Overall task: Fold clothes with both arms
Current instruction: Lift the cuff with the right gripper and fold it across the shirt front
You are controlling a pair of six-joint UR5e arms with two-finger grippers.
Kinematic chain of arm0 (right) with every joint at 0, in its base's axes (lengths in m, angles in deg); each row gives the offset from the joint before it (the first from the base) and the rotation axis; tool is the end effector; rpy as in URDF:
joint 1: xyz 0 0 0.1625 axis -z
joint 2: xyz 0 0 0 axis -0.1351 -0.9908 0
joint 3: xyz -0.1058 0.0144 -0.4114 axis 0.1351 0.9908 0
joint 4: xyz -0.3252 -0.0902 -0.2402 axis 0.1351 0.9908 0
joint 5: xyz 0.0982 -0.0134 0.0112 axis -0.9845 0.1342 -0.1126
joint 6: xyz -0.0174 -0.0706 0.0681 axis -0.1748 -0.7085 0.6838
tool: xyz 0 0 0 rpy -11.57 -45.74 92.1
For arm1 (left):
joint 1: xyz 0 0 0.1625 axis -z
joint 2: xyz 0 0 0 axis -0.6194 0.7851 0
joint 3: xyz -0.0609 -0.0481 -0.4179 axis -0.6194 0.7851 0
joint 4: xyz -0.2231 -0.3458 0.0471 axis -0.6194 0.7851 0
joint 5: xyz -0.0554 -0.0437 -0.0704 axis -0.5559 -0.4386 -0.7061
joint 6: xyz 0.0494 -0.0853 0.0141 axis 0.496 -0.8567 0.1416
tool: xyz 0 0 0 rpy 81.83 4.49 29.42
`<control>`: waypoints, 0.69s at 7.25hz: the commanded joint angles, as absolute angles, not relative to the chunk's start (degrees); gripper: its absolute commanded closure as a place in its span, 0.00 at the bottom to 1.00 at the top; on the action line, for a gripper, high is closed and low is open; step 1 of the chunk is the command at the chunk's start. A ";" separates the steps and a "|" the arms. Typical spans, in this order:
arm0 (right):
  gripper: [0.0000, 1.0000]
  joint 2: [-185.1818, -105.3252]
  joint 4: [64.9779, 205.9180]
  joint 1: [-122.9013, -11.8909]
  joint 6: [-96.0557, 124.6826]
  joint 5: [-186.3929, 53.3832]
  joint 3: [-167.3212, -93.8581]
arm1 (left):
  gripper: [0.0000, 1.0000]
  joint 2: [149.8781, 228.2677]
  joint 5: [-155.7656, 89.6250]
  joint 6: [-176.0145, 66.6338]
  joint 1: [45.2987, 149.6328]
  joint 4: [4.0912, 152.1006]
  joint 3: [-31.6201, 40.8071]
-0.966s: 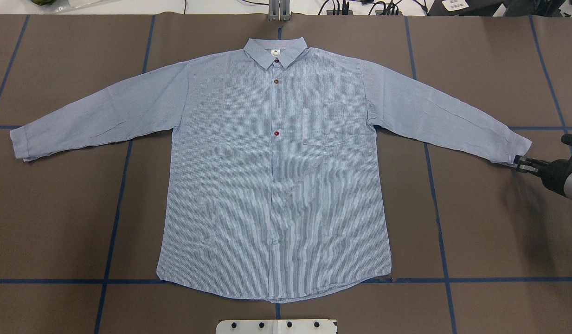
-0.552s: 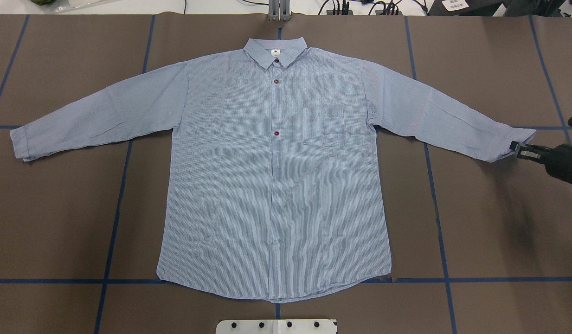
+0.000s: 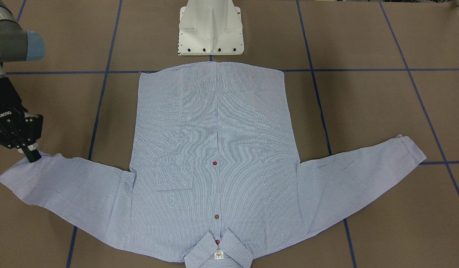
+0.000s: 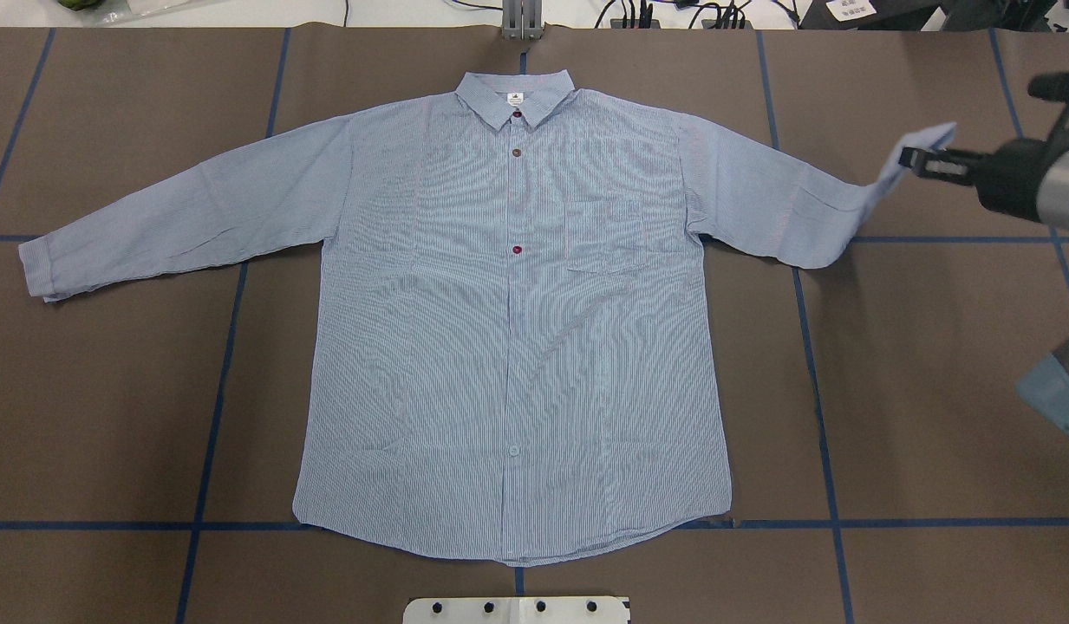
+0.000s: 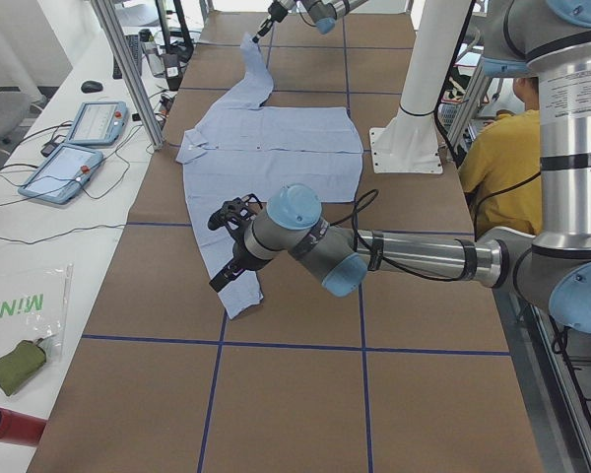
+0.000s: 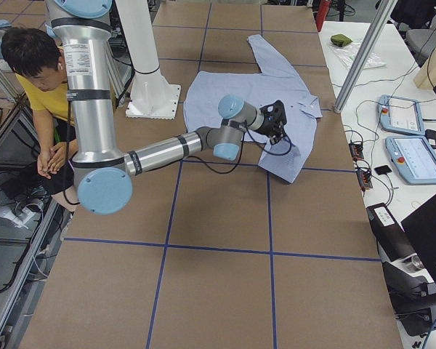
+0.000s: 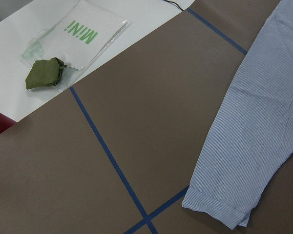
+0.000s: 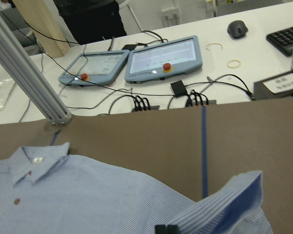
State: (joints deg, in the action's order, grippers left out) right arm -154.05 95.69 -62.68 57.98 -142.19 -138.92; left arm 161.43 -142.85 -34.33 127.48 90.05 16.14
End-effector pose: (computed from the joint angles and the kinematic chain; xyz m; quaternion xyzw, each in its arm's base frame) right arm -0.2287 -0.5312 0.3560 0.3678 -0.4921 0.1256 0.7789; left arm -0.0613 -0.4563 0.5402 0.3542 0.3138 0.1770 0.8630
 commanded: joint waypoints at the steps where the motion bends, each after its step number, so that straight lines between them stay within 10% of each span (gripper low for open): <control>1: 1.00 -136.68 110.84 -53.71 58.11 -132.60 -138.50 | 0.00 161.39 -142.85 -34.33 127.48 90.05 16.19; 5: 1.00 -114.93 115.83 -38.73 66.44 -109.79 -114.79 | 0.00 161.48 -142.76 -34.42 127.48 90.05 16.10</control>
